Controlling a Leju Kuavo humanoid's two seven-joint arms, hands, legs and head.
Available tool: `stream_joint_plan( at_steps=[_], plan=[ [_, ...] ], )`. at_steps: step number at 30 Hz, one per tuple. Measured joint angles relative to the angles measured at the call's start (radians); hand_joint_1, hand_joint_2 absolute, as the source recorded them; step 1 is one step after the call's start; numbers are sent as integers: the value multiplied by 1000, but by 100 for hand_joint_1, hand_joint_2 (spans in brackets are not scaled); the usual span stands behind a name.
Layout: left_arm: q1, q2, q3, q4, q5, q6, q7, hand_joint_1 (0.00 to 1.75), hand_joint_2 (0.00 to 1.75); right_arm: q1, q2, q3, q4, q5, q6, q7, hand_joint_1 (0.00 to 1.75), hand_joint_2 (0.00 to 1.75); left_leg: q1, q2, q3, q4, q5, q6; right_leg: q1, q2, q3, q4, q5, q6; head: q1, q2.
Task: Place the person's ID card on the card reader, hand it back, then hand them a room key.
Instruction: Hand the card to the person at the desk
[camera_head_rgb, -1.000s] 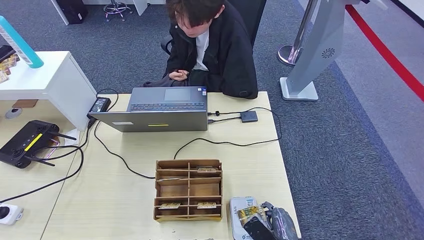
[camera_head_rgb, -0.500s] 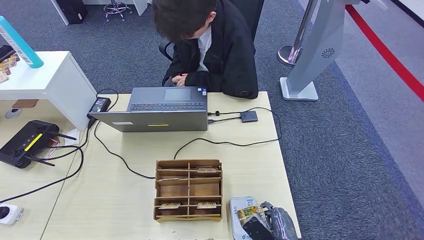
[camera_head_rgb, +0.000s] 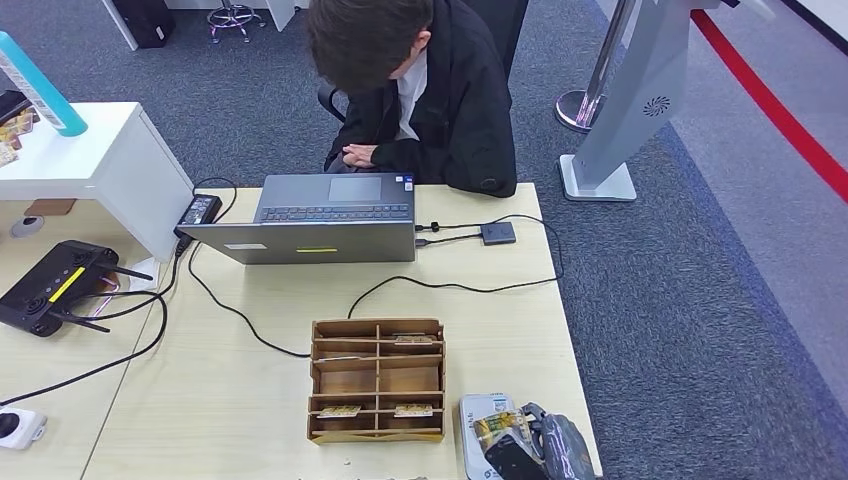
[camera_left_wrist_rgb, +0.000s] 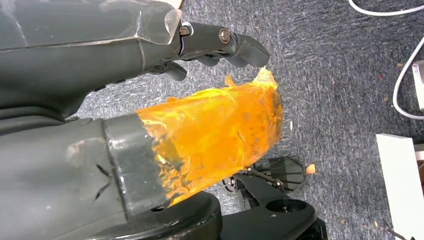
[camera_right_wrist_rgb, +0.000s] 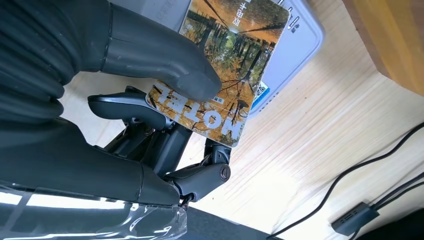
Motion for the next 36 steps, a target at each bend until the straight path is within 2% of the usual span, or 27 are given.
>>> stream_joint_plan(
  at_steps=[12,22,36],
  plan=[
    [1,0,0,0,7,1,-1,0,0,13,14,-33,-42,76,-19,-27,175,175,0,0,0,0,0,0,0,0,0,0,0,0,0,0],
    [1,-1,0,0,21,6,-9,0,0,48,28,-76,-132,195,-57,-77,175,175,0,0,0,0,0,0,0,0,0,0,0,0,0,0],
    [1,-3,0,0,27,10,-10,0,0,66,42,-90,-215,290,-87,-125,175,175,0,0,0,0,0,0,0,0,0,0,0,0,0,0]
  ],
)
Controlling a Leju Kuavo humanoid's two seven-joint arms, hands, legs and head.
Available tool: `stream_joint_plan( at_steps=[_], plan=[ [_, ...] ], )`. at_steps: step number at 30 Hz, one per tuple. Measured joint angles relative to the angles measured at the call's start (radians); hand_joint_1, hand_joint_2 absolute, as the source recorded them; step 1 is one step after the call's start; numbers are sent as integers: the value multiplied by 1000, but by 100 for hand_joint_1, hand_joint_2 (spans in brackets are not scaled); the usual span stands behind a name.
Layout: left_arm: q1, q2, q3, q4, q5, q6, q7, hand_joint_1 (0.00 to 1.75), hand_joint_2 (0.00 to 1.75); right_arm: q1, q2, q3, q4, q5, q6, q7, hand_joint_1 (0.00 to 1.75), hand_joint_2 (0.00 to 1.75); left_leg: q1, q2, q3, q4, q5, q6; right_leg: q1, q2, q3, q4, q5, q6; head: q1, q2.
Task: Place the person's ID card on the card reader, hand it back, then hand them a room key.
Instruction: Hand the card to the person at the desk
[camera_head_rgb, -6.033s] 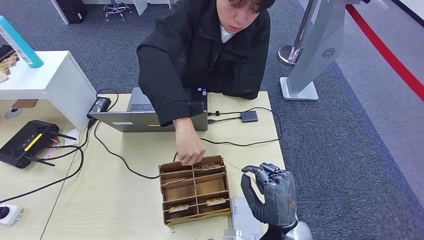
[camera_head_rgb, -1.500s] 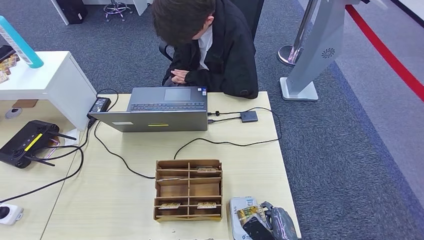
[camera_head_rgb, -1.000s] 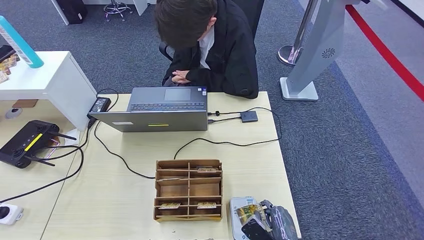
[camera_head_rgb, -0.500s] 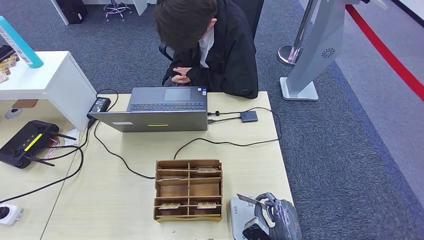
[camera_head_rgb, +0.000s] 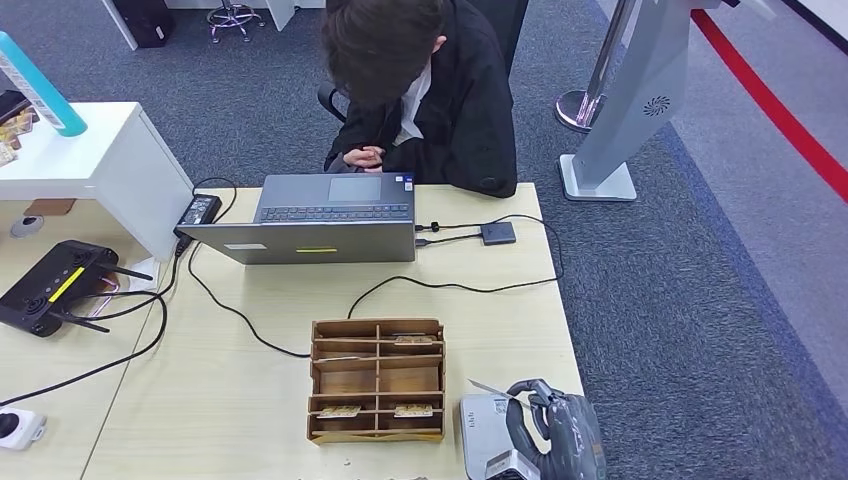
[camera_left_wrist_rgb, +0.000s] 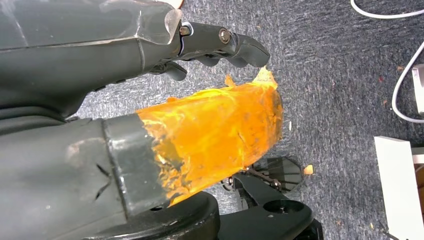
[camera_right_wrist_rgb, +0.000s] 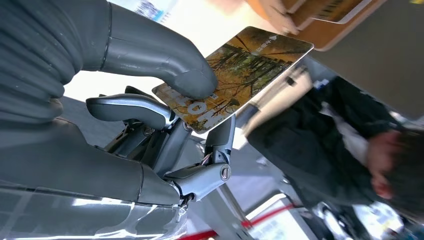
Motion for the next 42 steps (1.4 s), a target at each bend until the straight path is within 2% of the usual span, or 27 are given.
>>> stream_joint_plan(
  at_steps=[5,11,17,23,33,42],
  plan=[
    [0,-1,0,0,2,4,-1,0,0,7,15,-13,-43,56,-7,-45,175,175,0,0,0,0,0,0,0,0,0,0,0,0,0,0],
    [0,-1,0,0,2,6,-1,0,0,22,59,-52,-90,105,-8,-126,175,175,0,0,0,0,0,0,0,0,0,0,0,0,0,0],
    [0,-2,0,0,2,7,-1,0,0,28,86,-74,-111,117,-8,-148,175,175,0,0,0,0,0,0,0,0,0,0,0,0,0,0],
    [-1,-4,0,0,-8,6,-1,0,0,23,116,-94,-123,145,-8,-206,175,175,0,0,0,0,0,0,0,0,0,0,0,0,0,0],
    [-3,-5,0,0,-24,-1,-1,0,0,-50,147,-95,-116,153,-8,-231,175,175,0,0,0,0,0,0,0,0,0,0,0,0,0,0],
    [-5,-5,-17,0,-45,-11,2,0,0,-162,187,-95,-62,189,1,-241,175,175,0,0,0,0,0,0,0,0,0,0,0,0,0,0]
  ],
)
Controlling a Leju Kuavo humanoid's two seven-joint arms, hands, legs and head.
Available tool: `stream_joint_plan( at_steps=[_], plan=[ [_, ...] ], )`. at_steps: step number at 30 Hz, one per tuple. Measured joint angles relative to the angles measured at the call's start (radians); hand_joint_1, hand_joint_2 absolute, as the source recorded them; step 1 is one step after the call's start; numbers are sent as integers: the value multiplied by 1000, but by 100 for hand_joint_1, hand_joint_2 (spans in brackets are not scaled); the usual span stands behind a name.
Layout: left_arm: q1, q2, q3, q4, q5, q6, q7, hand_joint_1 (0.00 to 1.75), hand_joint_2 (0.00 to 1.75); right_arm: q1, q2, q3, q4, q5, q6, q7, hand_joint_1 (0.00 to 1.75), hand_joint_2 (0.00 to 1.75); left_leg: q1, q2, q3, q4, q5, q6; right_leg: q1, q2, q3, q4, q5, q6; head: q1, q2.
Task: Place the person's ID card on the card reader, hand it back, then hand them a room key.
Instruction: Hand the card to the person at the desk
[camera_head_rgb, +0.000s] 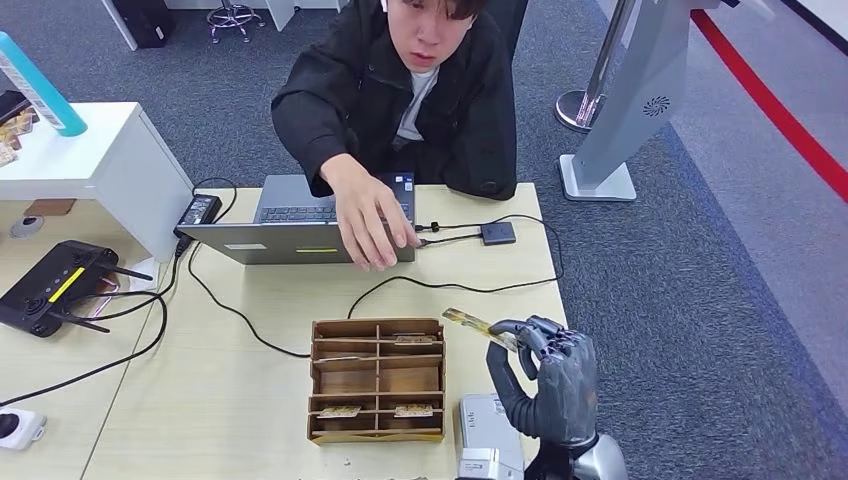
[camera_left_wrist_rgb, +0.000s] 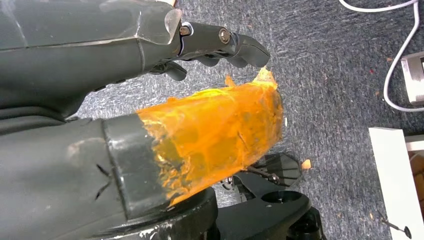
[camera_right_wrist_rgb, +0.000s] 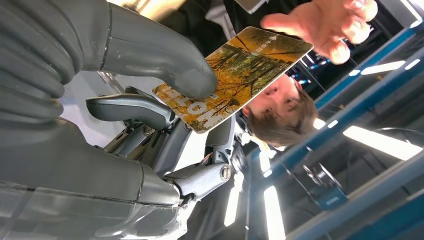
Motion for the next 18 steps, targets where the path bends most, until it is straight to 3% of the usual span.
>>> stream_joint_plan(
  at_steps=[7,18],
  plan=[
    [-5,0,-16,0,-9,-17,10,0,0,-92,27,6,52,65,13,49,175,175,0,0,0,0,0,0,0,0,0,0,0,0,0,0],
    [-5,43,-30,0,8,-239,77,0,0,-233,80,22,182,166,56,149,175,175,0,0,0,0,0,0,0,0,0,1,0,0,0,0]
  ],
)
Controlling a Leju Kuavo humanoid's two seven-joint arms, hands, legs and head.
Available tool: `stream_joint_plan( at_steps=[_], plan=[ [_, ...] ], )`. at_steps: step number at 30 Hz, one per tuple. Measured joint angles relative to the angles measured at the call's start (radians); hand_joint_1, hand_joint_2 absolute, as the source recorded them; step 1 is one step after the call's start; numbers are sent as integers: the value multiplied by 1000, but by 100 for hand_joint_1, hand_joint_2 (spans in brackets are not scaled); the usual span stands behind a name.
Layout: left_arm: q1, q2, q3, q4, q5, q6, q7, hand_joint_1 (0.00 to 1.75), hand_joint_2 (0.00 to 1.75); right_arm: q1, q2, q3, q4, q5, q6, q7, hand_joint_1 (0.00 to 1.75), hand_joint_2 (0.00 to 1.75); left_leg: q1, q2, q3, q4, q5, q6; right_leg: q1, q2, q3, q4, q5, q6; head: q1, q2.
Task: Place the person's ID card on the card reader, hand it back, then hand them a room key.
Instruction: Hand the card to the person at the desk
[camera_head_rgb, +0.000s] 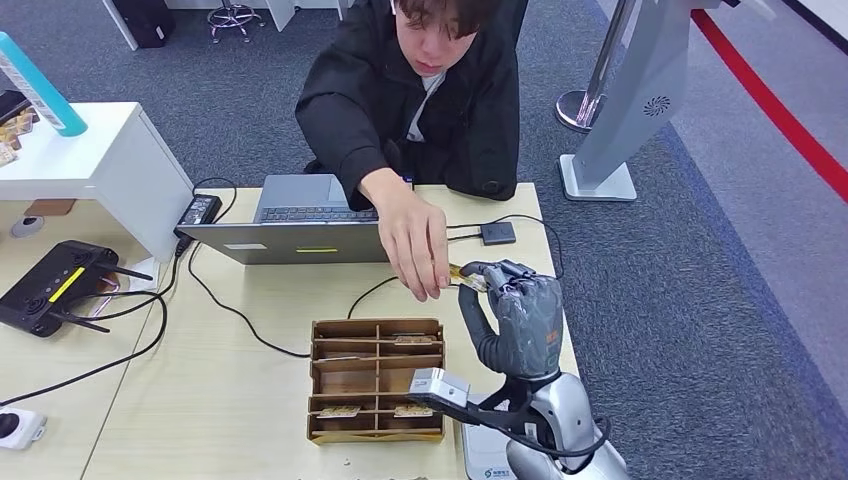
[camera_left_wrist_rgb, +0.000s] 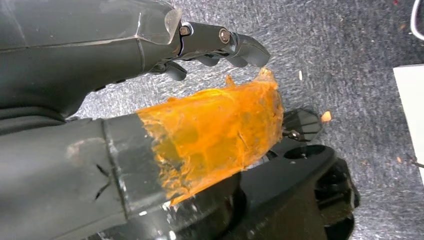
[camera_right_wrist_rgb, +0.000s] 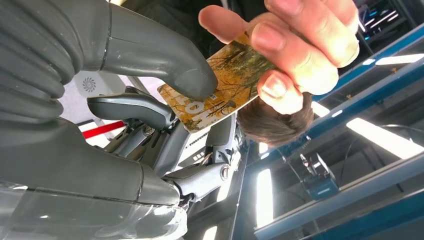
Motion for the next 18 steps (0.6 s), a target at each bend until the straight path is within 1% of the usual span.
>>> stream_joint_plan(
  at_steps=[5,7,8,9,11,12,13,14,18],
  plan=[
    [4,16,-2,0,3,-16,5,0,0,-29,17,8,38,2,4,7,175,175,0,-1,-1,0,0,0,0,-1,0,0,0,0,0,0],
    [5,20,-2,1,6,-38,11,0,0,-41,23,12,46,6,17,19,175,175,0,-1,-1,0,0,0,0,0,0,0,0,0,0,0],
    [6,23,-2,1,8,-57,15,0,0,-50,26,14,50,9,28,28,168,175,0,-1,-1,0,0,0,0,0,0,0,0,0,0,0],
    [7,28,-2,1,12,-82,18,0,0,-61,30,18,55,13,40,38,137,175,0,0,-1,0,0,0,0,0,0,0,0,0,0,0],
    [12,42,-2,1,19,-140,23,0,0,-86,38,27,72,16,57,53,51,175,0,0,-1,0,0,0,0,0,0,0,0,0,0,0],
    [16,50,-2,1,23,-172,24,0,0,-98,41,32,82,14,60,57,14,175,0,0,-1,0,0,0,0,0,0,0,0,0,0,0],
    [21,60,-2,2,28,-204,24,0,0,-107,44,37,94,9,61,58,2,175,0,0,-1,0,0,0,0,0,0,0,0,0,0,0],
    [27,71,-2,2,33,-235,22,0,0,-116,46,42,105,1,60,58,0,175,0,0,-1,0,0,0,0,0,0,0,0,0,0,0],
    [61,125,-2,9,51,-364,4,0,0,-142,48,65,146,-28,55,49,0,0,1,0,-1,0,0,0,1,0,-1,0,0,0,0,0]
  ],
)
